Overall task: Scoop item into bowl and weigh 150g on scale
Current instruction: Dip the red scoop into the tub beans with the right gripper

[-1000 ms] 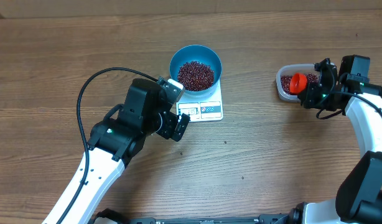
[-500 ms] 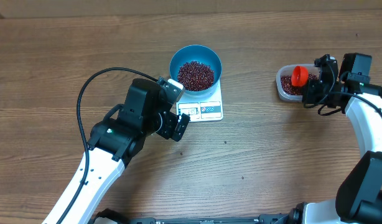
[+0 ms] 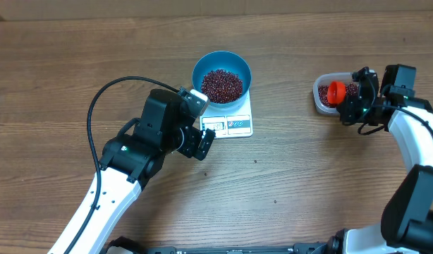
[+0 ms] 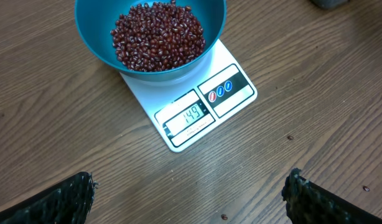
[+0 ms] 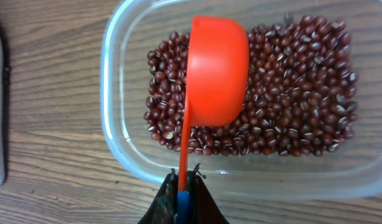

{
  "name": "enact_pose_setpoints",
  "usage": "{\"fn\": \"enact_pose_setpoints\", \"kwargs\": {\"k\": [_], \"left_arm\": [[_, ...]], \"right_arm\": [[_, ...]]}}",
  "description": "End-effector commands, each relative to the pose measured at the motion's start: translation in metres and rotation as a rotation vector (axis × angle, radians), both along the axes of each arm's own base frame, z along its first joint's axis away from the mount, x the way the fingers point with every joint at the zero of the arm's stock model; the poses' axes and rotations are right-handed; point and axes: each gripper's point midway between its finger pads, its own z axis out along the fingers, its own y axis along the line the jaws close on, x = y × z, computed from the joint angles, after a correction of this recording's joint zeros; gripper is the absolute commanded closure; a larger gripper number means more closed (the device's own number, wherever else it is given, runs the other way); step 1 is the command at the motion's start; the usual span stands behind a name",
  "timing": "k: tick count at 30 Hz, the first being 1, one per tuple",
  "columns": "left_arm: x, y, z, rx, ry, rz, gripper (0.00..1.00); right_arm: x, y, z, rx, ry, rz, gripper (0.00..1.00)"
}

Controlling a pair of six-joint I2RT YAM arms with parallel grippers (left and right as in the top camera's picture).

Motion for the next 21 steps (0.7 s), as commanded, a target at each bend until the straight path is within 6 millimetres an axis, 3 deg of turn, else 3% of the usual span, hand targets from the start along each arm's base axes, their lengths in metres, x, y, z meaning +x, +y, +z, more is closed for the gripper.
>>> {"fn": "enact_pose_setpoints", "kwargs": {"k": [1,10,15,21], "left_arm": [[0.001,-0.001,-0.001,-0.009,0.007,0.005,0.00],[0.001,-0.001,-0.001,-0.009,0.007,0.005,0.01],[0.001,-0.001,-0.001,-0.009,0.007,0.005,0.00],[0.001,-0.001,-0.001,-0.009,0.007,0.005,0.00]], "right_arm": [[-0.003,-0.001,-0.017,0.006,0.044,0.000,0.96],[-0.005,-0.002,-0.015,0.025,0.056,-0.035,0.96],[-0.001,-0.006,0.017,0.040,0.008,-0.044,0.96],[0.007,0.002,0.077,0.066,-0.122,-0.015,0.96]]}}
